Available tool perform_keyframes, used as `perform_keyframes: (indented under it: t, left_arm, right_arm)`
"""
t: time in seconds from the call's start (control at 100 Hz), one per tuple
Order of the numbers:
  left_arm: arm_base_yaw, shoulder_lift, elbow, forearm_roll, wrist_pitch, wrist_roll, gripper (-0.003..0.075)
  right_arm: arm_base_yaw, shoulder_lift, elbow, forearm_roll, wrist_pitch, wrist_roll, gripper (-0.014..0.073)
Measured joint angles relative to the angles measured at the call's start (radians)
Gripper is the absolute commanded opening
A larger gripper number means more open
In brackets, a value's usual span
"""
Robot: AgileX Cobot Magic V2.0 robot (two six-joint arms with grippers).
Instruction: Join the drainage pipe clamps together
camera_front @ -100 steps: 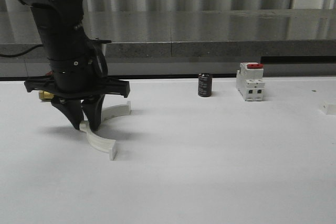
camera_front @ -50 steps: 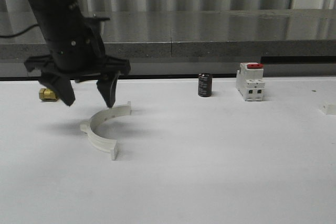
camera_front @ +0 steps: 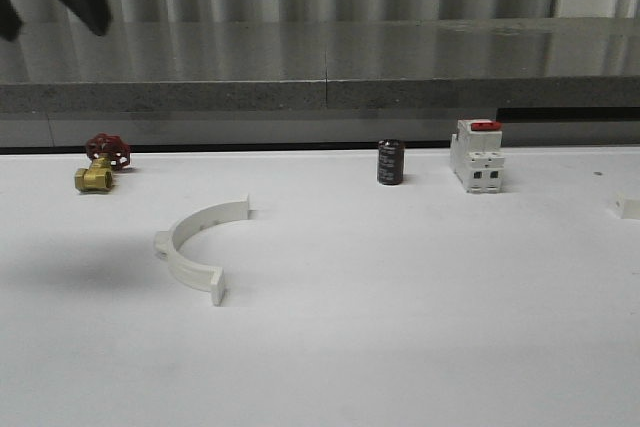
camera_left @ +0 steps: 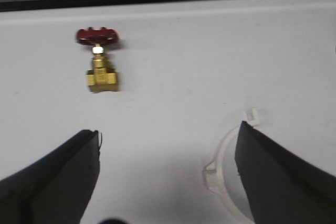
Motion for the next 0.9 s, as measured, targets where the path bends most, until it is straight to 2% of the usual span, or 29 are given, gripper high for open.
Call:
perform_keyframes:
  t: [0.22,0.55,0.74,0.9]
  left_arm:
    - [0.125,-0.292,0.260,0.004,-0.103,0.000,0.0496]
    - [0.146,-0.724,0.597,0.004,-0.155,0.000,0.0393]
    - [0.146,-0.928,0.707,0.004,-0.145,0.000,0.0294]
    - [0.146,-1.020,0.764,0.004,-0.113,0.023,0.0143]
  right_arm:
    - [0.000,0.000,0.000,0.000,0.000,0.000,-0.0067]
    - [0.000,0.000,0.000,0.000,0.000,0.000,-0.0067]
    - [0.000,0.000,0.000,0.000,0.000,0.000,-0.0067]
    - [0.000,0.000,0.000,0.000,0.000,0.000,-0.0067]
